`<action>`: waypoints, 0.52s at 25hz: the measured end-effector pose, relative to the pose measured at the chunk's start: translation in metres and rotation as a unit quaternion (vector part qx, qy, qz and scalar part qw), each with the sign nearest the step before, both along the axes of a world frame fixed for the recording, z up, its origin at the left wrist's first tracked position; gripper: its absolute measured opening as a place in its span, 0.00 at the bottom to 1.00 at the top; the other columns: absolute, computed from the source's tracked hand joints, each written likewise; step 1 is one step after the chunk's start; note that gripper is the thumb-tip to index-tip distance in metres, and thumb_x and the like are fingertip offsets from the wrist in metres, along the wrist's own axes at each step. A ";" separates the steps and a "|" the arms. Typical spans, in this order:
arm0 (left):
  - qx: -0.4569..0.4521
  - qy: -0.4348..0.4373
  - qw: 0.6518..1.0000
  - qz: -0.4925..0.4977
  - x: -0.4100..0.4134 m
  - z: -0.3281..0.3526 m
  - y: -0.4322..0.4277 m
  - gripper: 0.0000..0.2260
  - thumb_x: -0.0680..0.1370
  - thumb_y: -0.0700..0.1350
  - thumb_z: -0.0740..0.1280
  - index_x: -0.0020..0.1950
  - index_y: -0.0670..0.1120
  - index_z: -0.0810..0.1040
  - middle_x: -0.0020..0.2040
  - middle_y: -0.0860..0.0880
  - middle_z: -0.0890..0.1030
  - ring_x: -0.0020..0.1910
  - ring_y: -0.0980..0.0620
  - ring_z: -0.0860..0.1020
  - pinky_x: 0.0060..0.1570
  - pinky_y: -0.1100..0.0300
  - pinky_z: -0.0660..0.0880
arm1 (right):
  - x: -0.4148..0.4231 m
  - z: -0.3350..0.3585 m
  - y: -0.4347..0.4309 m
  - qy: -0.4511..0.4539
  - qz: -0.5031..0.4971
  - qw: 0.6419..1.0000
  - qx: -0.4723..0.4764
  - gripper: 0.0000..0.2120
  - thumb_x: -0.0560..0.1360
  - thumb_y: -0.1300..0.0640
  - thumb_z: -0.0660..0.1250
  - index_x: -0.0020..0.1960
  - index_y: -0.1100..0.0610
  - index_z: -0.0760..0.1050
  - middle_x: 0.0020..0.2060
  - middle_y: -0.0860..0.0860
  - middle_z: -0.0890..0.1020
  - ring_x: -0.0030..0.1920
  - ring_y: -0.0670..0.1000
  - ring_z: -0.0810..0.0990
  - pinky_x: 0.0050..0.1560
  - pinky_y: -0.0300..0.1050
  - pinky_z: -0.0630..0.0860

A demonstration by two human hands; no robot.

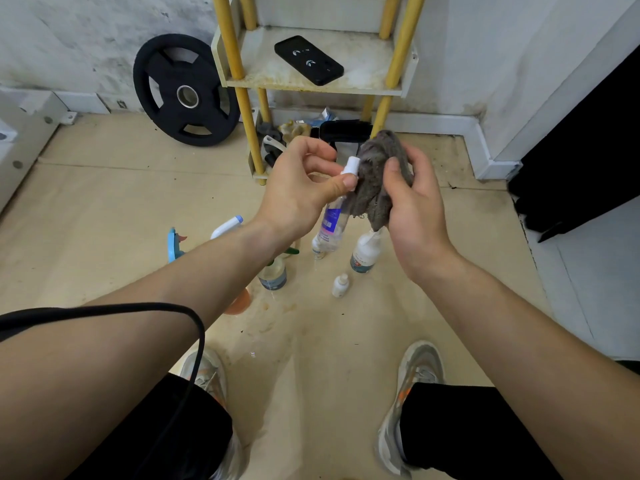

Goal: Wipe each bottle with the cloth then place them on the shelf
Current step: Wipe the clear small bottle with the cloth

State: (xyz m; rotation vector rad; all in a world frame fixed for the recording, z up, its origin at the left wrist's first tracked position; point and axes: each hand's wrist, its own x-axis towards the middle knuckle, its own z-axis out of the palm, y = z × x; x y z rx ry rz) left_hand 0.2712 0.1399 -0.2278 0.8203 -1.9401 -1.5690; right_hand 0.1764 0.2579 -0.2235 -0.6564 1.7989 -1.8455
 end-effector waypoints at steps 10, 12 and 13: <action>-0.140 -0.072 0.987 -0.034 0.001 -0.001 0.012 0.20 0.70 0.43 0.80 0.50 0.49 0.71 0.38 0.53 0.82 0.35 0.57 0.80 0.37 0.65 0.76 | -0.006 -0.007 0.002 0.022 0.008 0.997 0.072 0.16 0.77 0.61 0.71 0.64 0.53 0.75 0.54 0.51 0.84 0.51 0.50 0.84 0.42 0.43 0.80; -0.137 -0.110 0.983 -0.059 -0.001 -0.008 0.006 0.17 0.72 0.43 0.78 0.53 0.49 0.72 0.41 0.55 0.81 0.35 0.59 0.79 0.39 0.65 0.76 | -0.011 -0.008 0.003 0.007 -0.056 0.996 0.074 0.14 0.77 0.57 0.71 0.62 0.51 0.75 0.53 0.47 0.84 0.52 0.47 0.83 0.48 0.47 0.80; -0.151 -0.137 0.976 -0.071 -0.001 -0.015 0.003 0.15 0.74 0.44 0.77 0.54 0.50 0.74 0.42 0.55 0.80 0.37 0.59 0.78 0.41 0.65 0.75 | -0.015 -0.008 0.005 0.004 -0.085 0.993 0.080 0.13 0.77 0.56 0.70 0.61 0.49 0.74 0.53 0.45 0.83 0.52 0.46 0.83 0.52 0.49 0.81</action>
